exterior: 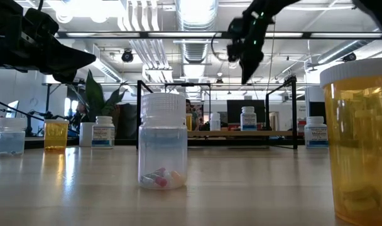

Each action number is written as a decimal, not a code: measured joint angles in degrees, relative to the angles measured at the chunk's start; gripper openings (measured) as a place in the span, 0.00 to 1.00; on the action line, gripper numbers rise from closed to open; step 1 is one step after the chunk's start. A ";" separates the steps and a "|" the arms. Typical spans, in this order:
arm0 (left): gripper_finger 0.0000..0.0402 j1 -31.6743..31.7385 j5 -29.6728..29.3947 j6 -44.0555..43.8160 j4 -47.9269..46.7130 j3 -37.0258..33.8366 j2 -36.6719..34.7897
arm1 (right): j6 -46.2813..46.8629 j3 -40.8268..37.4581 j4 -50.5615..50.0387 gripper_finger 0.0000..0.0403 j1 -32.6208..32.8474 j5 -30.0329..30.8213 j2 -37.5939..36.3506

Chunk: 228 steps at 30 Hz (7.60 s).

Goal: Pick and place medicine bottles onto shelf by color
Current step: Put the top left large orange pill bottle on the shelf, then put the top small orange pill bottle on the shelf aligned with the small orange pill bottle

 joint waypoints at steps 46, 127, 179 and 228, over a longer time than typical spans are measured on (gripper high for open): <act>0.00 -0.19 -1.54 -0.13 19.20 5.99 8.45 | 27.45 -79.10 109.72 0.29 46.86 -6.60 -18.54; 0.47 7.48 22.29 -33.31 -72.61 63.94 71.74 | 25.28 -88.47 94.41 0.16 51.12 -6.73 -35.88; 0.54 35.20 -6.47 -5.47 -83.99 130.31 123.60 | 36.95 -99.15 103.43 0.16 51.23 -4.75 -49.25; 0.69 -28.00 -28.91 -16.49 33.46 45.88 85.22 | 48.55 -97.11 97.22 0.16 79.86 22.97 -49.24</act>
